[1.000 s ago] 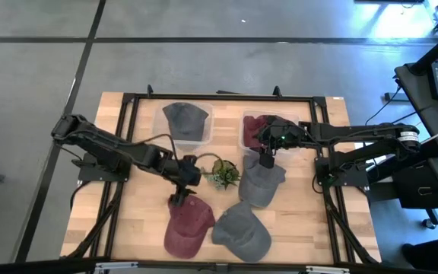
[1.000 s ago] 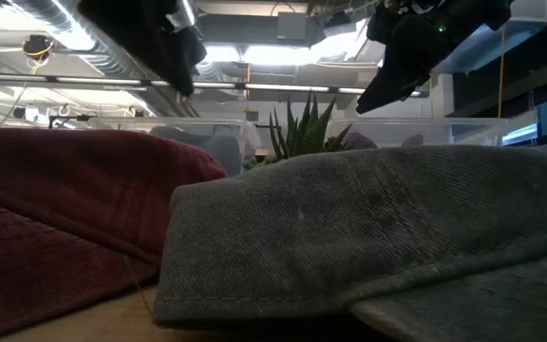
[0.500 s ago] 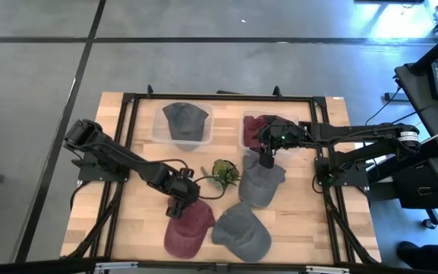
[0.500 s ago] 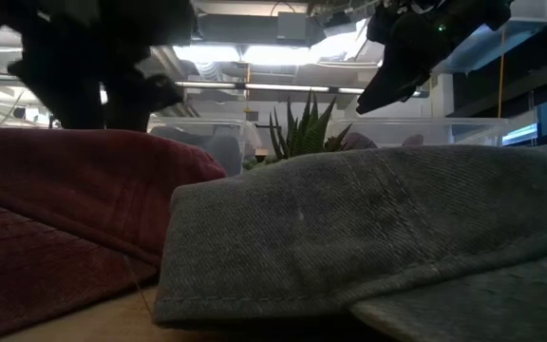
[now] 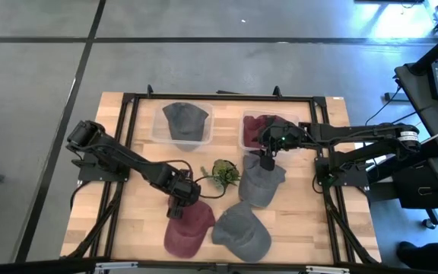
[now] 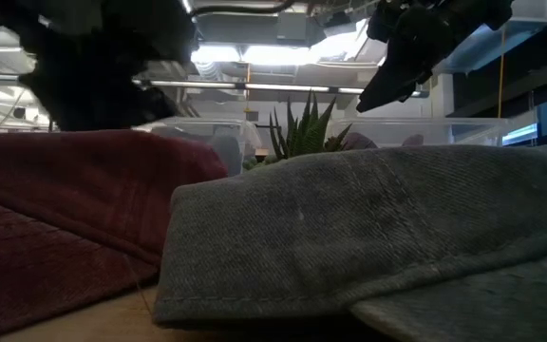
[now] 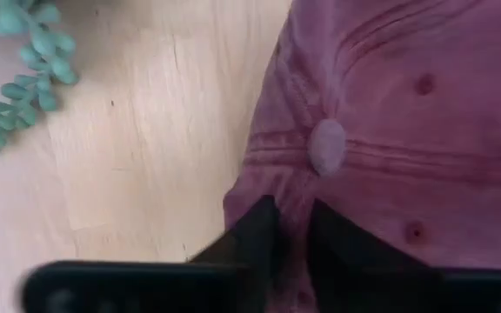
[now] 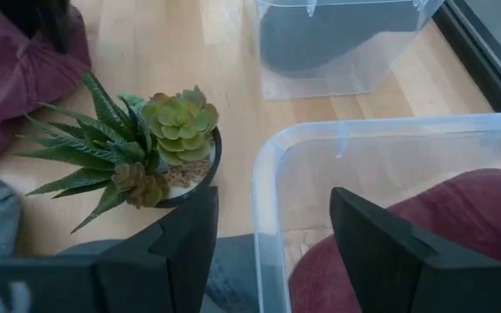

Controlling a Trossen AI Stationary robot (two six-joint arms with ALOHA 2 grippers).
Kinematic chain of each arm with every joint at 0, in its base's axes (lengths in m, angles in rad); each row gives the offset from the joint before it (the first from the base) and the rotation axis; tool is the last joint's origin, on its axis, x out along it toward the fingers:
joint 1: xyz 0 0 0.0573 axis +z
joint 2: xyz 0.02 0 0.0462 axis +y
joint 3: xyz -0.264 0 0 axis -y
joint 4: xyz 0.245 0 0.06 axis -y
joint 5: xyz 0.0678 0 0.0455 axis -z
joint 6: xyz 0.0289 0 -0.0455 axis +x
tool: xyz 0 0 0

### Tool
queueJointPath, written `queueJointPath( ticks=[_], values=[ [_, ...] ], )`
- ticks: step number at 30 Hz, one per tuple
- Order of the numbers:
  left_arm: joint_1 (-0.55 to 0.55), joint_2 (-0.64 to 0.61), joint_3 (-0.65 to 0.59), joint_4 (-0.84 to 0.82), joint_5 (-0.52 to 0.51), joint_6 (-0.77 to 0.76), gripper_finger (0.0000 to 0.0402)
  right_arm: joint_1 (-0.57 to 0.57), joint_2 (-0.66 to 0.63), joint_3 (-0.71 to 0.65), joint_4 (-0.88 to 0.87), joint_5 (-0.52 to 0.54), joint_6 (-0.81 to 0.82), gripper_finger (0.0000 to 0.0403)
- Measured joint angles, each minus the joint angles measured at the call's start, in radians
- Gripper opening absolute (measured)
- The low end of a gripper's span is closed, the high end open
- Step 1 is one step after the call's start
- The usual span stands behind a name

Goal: Pick & Place hat
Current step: Put the red cap into the right transparent bin

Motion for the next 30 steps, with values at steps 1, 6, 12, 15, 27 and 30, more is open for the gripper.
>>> queueJointPath(
  ticks=[1,6,12,15,27,30],
  values=[
    [0.008,-0.012,0.007,-0.007,0.022,0.0,0.0032,0.0,0.0,0.0,0.002,0.0,0.0,0.022],
    [0.052,-0.095,0.053,-0.007,0.083,0.0,0.0006,0.0,0.0,0.005,0.069,-0.076,0.045,0.022],
    [0.133,-0.239,0.16,-0.031,0.075,-0.048,0.0005,0.001,0.0,0.079,0.146,-0.35,-0.046,0.022],
    [0.187,-0.299,0.214,-0.031,0.089,-0.048,0.0005,0.001,0.0,0.149,0.169,-0.38,-0.062,0.022],
    [0.407,-0.36,0.414,-0.024,-0.035,0.185,0.0004,0.0,0.087,0.545,0.035,-0.383,-0.221,0.022],
    [0.46,-0.359,0.425,-0.014,-0.034,0.243,0.0005,-0.002,0.175,0.676,-0.081,-0.353,-0.253,0.022]
  ],
)
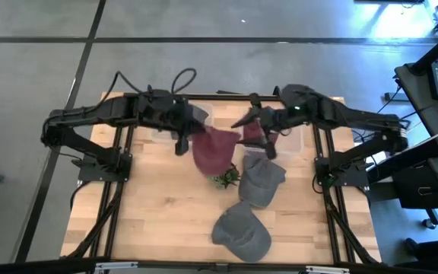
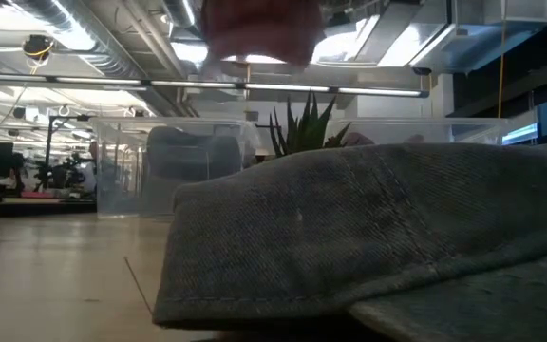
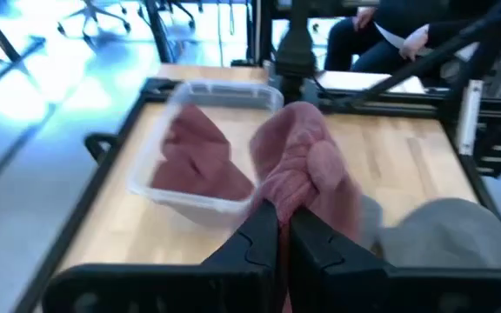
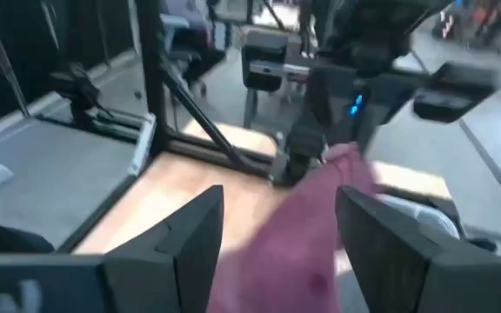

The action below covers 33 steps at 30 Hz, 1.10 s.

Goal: Pick & Place hat
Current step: Put the red cap into the right transparent bin

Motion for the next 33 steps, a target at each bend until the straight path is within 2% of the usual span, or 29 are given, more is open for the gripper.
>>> queueJointPath(
  ticks=[9,15,18,20,27,29,33],
  values=[
    [0.057,0.001,0.001,0.011,0.044,0.046,0.0004,-0.003,0.317,0.44,-0.305,0.222,-0.044,0.022],
    [0.056,0.001,0.001,0.01,0.044,0.062,0.0005,-0.003,0.46,0.643,-0.472,0.233,0.024,0.0219],
    [0.056,0.001,0.001,0.01,0.039,0.079,0.0005,-0.003,0.496,0.691,-0.524,0.233,0.058,0.0201],
    [0.056,0.001,0.001,0.008,0.023,0.081,0.0006,-0.003,0.508,0.707,-0.537,0.234,0.066,0.0175],
    [0.055,0.001,0.001,0.005,-0.013,0.092,0.0006,-0.003,0.505,0.711,-0.553,0.244,0.064,0.0027],
    [0.055,0.001,0.002,0.009,-0.018,0.093,0.001,-0.002,0.496,0.711,-0.56,0.263,0.06,0.0014],
    [0.056,0.001,0.002,0.008,-0.022,0.152,0.0021,-0.001,0.484,0.712,-0.591,0.342,0.061,0.002]
  ],
)
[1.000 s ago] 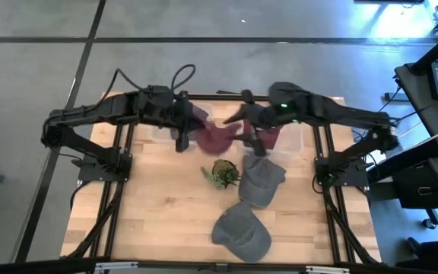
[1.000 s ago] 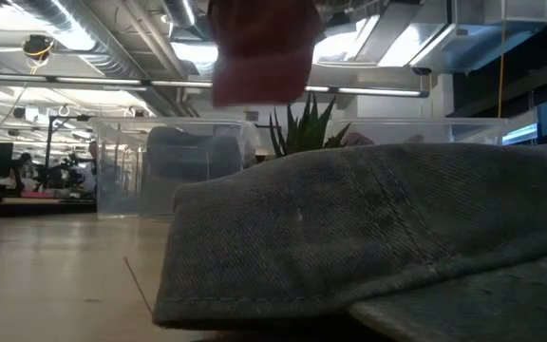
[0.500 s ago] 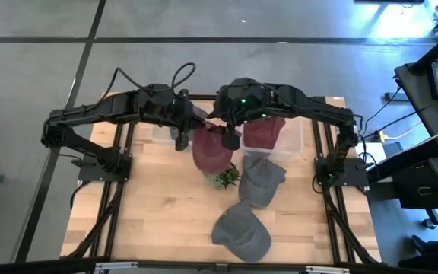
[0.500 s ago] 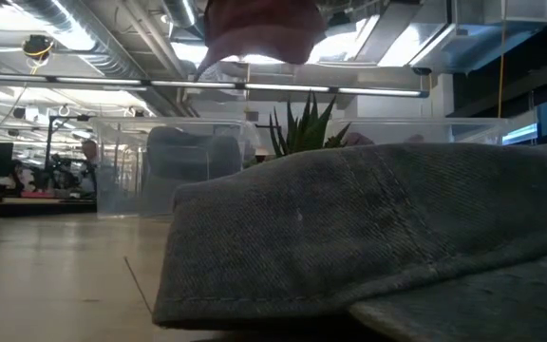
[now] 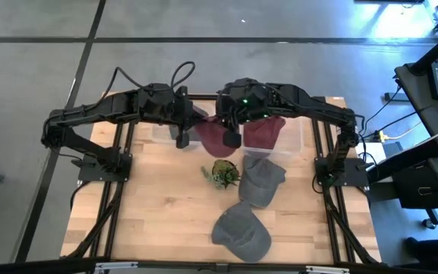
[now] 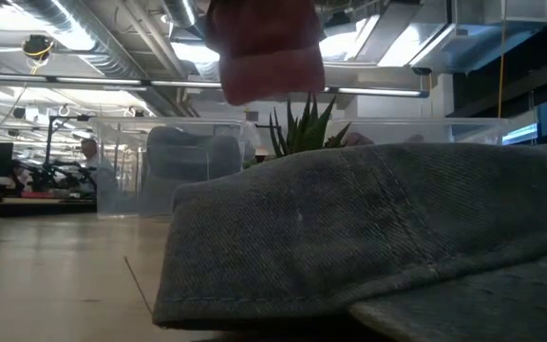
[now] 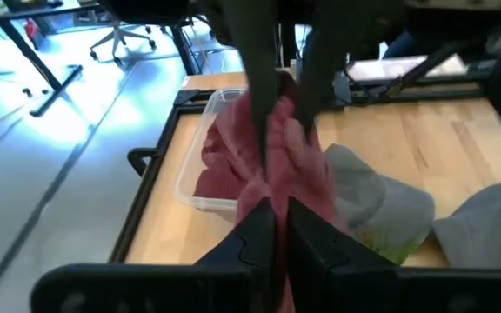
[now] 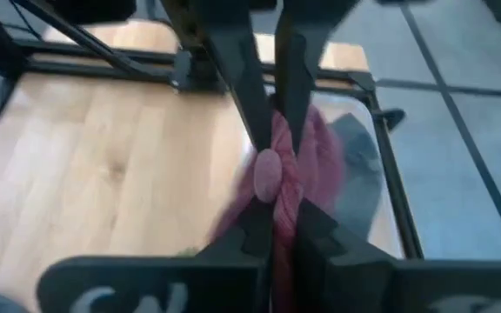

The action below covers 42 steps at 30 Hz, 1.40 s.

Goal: Pick & Place hat
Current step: Put the red cap into the right transparent bin

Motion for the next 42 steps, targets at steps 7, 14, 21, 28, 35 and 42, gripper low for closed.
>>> queueJointPath(
  ticks=[7,14,21,28,35,42],
  values=[
    [-0.001,-0.004,0.0,-0.003,-0.002,0.019,0.0059,-0.001,-0.008,0.0,-0.048,0.026,-0.019,0.001],
    [-0.001,-0.065,0.0,0.006,-0.013,0.044,0.012,-0.003,-0.045,0.0,-0.127,0.143,-0.057,0.0012],
    [-0.001,-0.178,-0.123,0.13,-0.013,0.043,0.0134,-0.015,-0.152,-0.021,-0.198,0.168,-0.047,0.0009],
    [0.0,-0.267,-0.304,0.253,-0.069,0.034,0.0131,-0.015,-0.348,-0.237,-0.182,0.24,-0.003,0.0009],
    [0.0,-0.275,-0.348,0.298,-0.105,0.026,0.0133,-0.016,-0.631,-0.612,-0.018,0.277,-0.075,0.0009],
    [0.0,-0.272,-0.348,0.305,-0.121,0.021,0.013,-0.016,-0.915,-0.973,0.207,0.275,-0.179,0.0009]
  ],
)
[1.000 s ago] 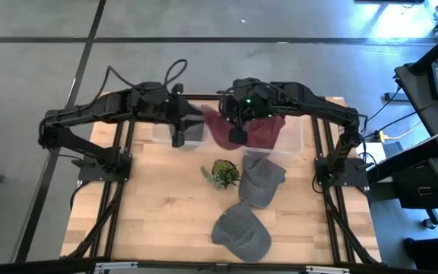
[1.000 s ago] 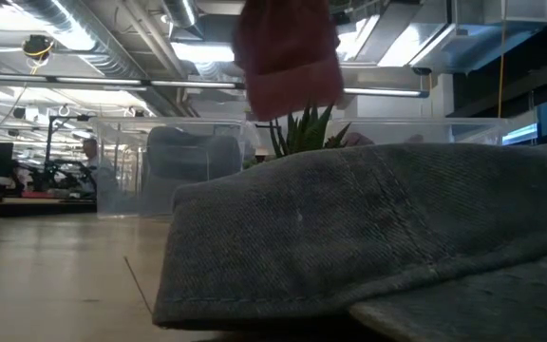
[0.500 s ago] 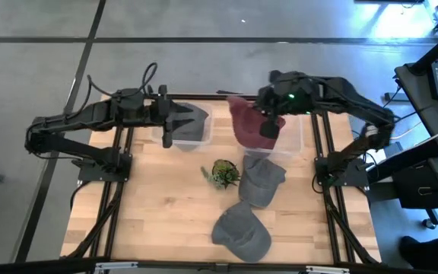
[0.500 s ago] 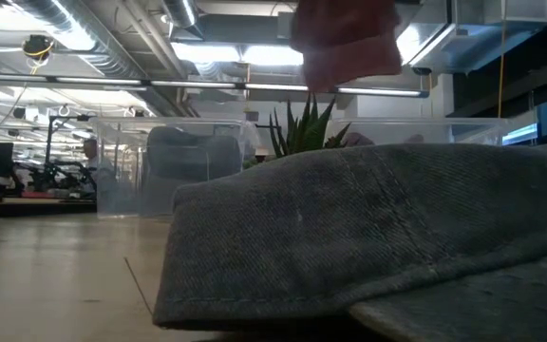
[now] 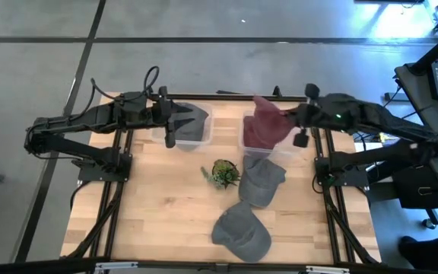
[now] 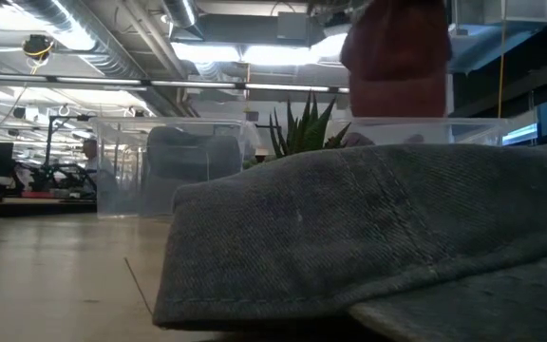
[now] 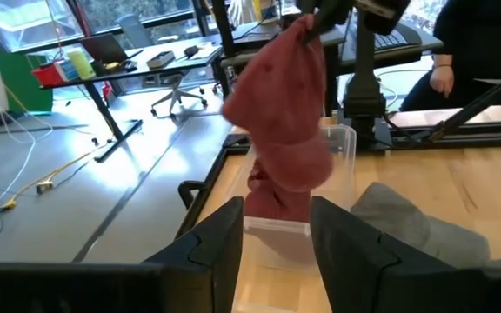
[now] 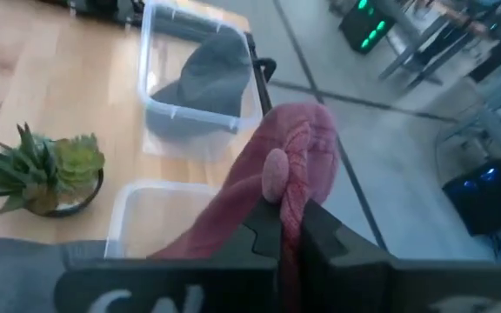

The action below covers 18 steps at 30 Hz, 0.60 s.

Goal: Pick & Place hat
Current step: Put the red cap into the right transparent bin

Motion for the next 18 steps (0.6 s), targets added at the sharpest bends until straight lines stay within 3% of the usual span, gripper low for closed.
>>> queueJointPath(
  ticks=[10,18],
  values=[
    [0.0,0.0,0.0,0.0,-0.107,-0.024,0.0133,0.0,-0.279,-0.399,0.247,-0.174,-0.089,0.0009],
    [0.0,0.0,0.0,0.0,-0.108,-0.049,0.0131,0.0,-0.356,-0.567,0.323,-0.172,-0.065,0.0008]
  ],
)
